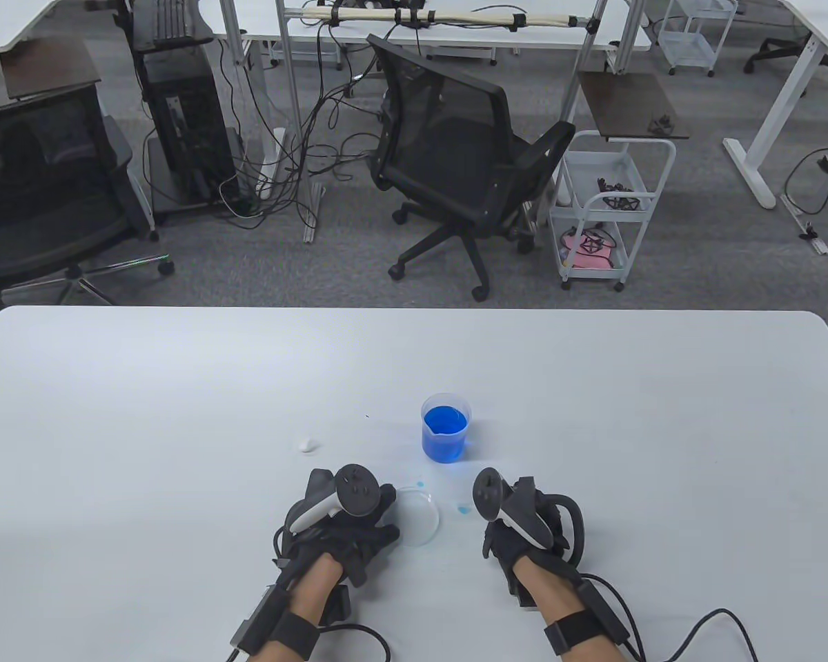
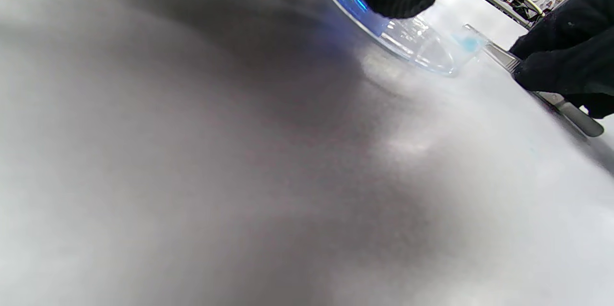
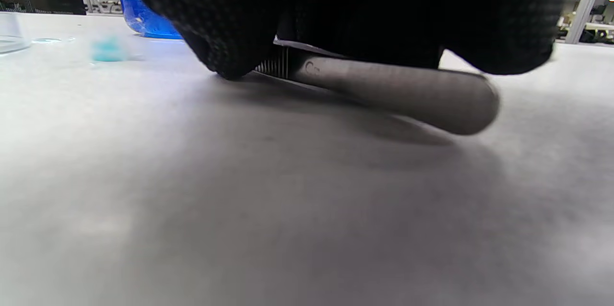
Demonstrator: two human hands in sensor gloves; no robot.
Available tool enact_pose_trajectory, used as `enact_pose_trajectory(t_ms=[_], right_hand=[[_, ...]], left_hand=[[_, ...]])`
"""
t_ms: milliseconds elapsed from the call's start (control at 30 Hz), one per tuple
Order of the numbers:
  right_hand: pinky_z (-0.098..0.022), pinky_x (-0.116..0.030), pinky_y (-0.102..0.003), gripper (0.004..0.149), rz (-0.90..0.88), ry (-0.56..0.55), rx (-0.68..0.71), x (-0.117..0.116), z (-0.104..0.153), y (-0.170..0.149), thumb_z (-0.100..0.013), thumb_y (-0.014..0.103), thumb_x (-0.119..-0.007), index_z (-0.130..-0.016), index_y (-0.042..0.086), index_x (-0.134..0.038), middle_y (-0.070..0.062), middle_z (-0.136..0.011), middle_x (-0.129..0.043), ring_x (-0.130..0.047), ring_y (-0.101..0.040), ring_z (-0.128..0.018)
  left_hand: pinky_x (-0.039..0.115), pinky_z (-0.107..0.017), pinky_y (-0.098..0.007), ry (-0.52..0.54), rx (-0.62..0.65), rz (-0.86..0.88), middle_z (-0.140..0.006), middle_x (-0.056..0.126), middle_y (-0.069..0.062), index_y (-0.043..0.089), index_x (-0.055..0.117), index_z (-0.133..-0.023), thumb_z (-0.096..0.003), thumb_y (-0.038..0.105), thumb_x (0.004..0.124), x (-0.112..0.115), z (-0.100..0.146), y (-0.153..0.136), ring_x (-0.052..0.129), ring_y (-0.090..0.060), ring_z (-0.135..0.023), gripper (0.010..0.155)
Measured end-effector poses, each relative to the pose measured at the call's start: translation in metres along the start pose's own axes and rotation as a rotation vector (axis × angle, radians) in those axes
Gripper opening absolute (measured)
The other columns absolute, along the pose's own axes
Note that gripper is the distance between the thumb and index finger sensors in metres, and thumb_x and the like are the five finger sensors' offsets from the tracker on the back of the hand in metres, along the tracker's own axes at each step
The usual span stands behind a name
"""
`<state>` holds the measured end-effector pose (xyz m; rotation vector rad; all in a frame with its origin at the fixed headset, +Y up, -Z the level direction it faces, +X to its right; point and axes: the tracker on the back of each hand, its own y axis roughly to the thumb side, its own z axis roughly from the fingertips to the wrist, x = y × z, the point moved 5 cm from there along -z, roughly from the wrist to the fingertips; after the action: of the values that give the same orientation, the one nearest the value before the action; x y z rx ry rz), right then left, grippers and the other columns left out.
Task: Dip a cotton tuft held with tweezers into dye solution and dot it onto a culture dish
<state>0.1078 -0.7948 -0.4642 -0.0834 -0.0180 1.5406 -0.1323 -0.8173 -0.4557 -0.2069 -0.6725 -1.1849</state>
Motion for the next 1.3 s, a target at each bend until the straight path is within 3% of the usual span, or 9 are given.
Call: enact_pose_trajectory(t_ms=[200, 400, 600, 700, 900, 1033, 1300], right_hand=[[-0.034, -0.089, -0.044, 0.054, -0.060, 0.012, -0.008, 0.006, 0.000, -0.006, -0.038, 0.036, -0.086, -0.082, 0.006, -0.085, -0.026, -0.082, -0.086, -0.098, -0.029, -0.052], [-0.042, -0.087, -0.051, 0.054, -0.151, -0.150, 0.028, 0.040, 0.012, -0.021, -0.038, 0.034, -0.085, -0.087, 0.011, -0.083, -0.024, -0.090, -0.081, -0.097, -0.034, -0.062], [-0.056, -0.075, -0.061, 0.062, -0.193, -0.365, 0.068, 0.080, 0.039, -0.046, -0.038, 0.037, -0.084, -0.095, 0.014, -0.074, -0.022, -0.101, -0.070, -0.085, -0.042, -0.080], [-0.061, -0.067, -0.066, 0.068, -0.205, -0.442, 0.086, 0.092, 0.055, -0.063, -0.038, 0.041, -0.084, -0.099, 0.015, -0.067, -0.021, -0.104, -0.065, -0.075, -0.046, -0.088], [-0.066, -0.055, -0.071, 0.073, -0.171, -0.367, 0.024, 0.072, 0.060, -0.086, -0.039, 0.045, -0.082, -0.104, 0.018, -0.060, -0.020, -0.111, -0.053, -0.059, -0.050, -0.097], [-0.066, -0.054, -0.072, 0.076, -0.221, -0.289, -0.020, 0.056, 0.052, -0.092, -0.040, 0.047, -0.080, -0.105, 0.018, -0.055, -0.020, -0.111, -0.051, -0.057, -0.051, -0.098], [-0.065, -0.056, -0.072, 0.076, -0.238, -0.283, -0.045, 0.053, 0.049, -0.100, -0.039, 0.047, -0.080, -0.105, 0.017, -0.056, -0.021, -0.110, -0.053, -0.061, -0.051, -0.096]], left_hand=[[0.017, -0.066, -0.077, 0.012, 0.015, 0.010, -0.121, 0.010, -0.026, 0.026, 0.023, -0.115, -0.0626, 0.045, 0.065, 0.000, 0.000, 0.000, 0.009, -0.055, -0.103, 0.070], [0.022, -0.067, -0.077, 0.122, 0.076, 0.081, -0.121, 0.017, -0.027, 0.024, 0.025, -0.115, -0.0623, 0.043, 0.065, -0.019, 0.012, -0.002, 0.019, -0.055, -0.105, 0.069], [0.025, -0.067, -0.076, 0.336, 0.087, 0.130, -0.121, 0.029, -0.027, 0.016, 0.041, -0.114, -0.0612, 0.039, 0.066, -0.060, 0.059, -0.030, 0.025, -0.056, -0.105, 0.063], [0.026, -0.067, -0.076, 0.501, 0.056, 0.115, -0.121, 0.035, -0.028, 0.012, 0.050, -0.112, -0.0609, 0.036, 0.068, -0.078, 0.099, -0.057, 0.028, -0.056, -0.104, 0.059], [0.024, -0.066, -0.077, 0.669, -0.027, 0.024, -0.122, 0.032, -0.027, 0.011, 0.053, -0.112, -0.0612, 0.036, 0.069, -0.092, 0.147, -0.093, 0.025, -0.056, -0.105, 0.059], [0.022, -0.066, -0.077, 0.624, -0.006, 0.049, -0.123, 0.030, -0.026, 0.013, 0.052, -0.113, -0.0613, 0.037, 0.069, -0.084, 0.140, -0.096, 0.022, -0.056, -0.105, 0.060], [0.021, -0.066, -0.077, 0.624, -0.033, 0.069, -0.123, 0.029, -0.026, 0.013, 0.051, -0.113, -0.0613, 0.037, 0.069, -0.083, 0.136, -0.108, 0.021, -0.056, -0.105, 0.060]])
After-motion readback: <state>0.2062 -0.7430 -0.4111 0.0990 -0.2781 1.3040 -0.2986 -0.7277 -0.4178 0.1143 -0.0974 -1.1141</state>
